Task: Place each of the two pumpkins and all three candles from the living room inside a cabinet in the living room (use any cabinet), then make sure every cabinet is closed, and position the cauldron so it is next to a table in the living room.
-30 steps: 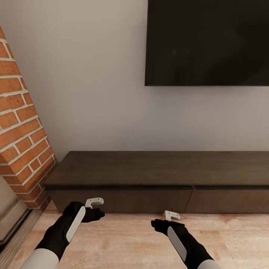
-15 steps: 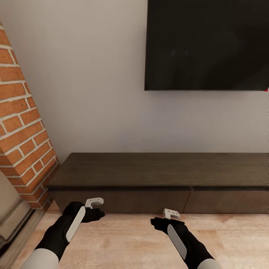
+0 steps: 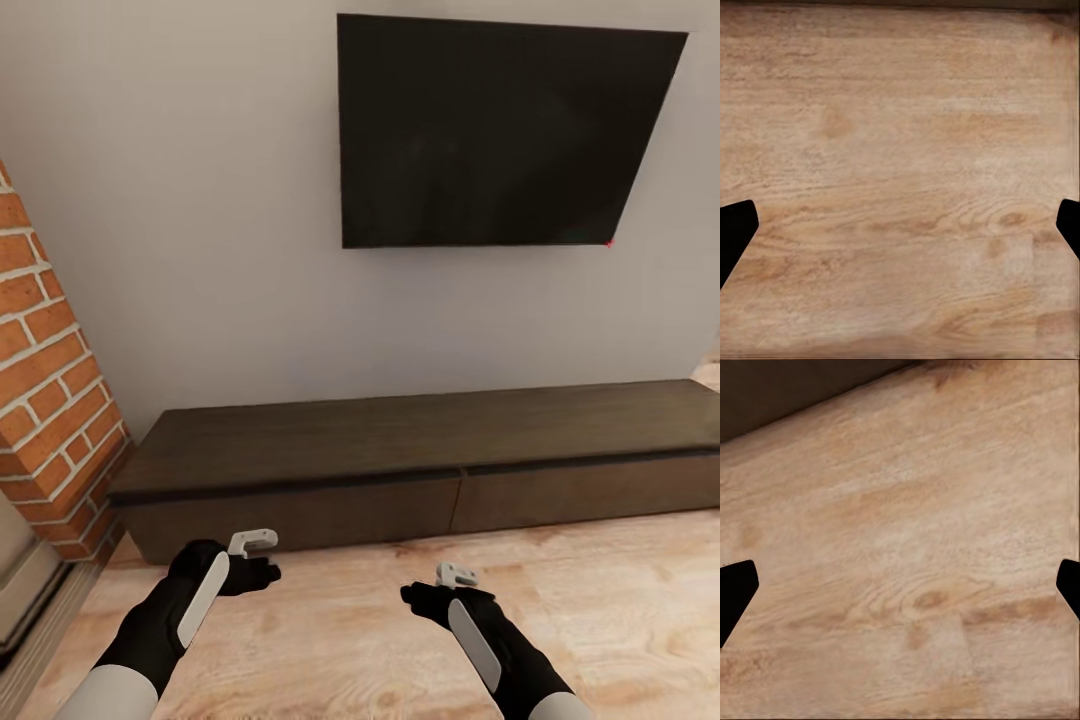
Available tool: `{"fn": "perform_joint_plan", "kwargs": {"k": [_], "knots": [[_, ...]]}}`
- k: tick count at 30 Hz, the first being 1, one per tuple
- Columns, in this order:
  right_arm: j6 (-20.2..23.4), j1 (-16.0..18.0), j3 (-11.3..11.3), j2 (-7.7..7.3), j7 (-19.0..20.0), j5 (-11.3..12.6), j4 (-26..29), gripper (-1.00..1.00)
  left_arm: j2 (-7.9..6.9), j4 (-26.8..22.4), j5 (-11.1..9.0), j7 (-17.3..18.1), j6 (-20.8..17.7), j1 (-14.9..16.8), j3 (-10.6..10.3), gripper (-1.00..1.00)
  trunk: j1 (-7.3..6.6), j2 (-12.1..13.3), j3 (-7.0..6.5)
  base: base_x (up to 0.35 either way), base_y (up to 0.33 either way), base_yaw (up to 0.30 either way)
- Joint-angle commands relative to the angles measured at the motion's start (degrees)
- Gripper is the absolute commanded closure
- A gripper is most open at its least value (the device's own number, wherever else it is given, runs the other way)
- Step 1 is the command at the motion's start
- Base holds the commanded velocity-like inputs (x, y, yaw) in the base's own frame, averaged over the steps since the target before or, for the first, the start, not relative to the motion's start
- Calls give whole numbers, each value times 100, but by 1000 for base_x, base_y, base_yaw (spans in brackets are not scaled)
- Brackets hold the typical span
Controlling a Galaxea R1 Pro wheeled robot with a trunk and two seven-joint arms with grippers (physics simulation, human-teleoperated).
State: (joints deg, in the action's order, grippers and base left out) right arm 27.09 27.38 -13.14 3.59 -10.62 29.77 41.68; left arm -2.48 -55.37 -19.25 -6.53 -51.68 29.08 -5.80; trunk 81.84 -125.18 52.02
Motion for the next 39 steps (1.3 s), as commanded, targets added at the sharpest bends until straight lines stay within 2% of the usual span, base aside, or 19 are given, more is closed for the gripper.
{"fn": "perform_joint_plan", "kwargs": {"k": [1,18,26,39], "knots": [[17,4,-20,-7,-53,78,7,-100,-7,-9,-61,-59,-18,1,-18,-100,-5,-1,5,-271,0,-281],[11,4,3,-16,-46,131,7,-100,-16,-18,-61,-47,-14,1,-25,-100,-5,-1,-11,-40,0,-282],[-1,4,9,-24,-46,282,7,-100,-16,-18,-43,-44,9,1,-59,-100,-5,-1,-32,0,0,-282],[-33,4,13,-28,-46,297,7,-100,-14,-18,6,-54,36,1,-119,-100,-5,-1,-70,0,0,-282]]}}
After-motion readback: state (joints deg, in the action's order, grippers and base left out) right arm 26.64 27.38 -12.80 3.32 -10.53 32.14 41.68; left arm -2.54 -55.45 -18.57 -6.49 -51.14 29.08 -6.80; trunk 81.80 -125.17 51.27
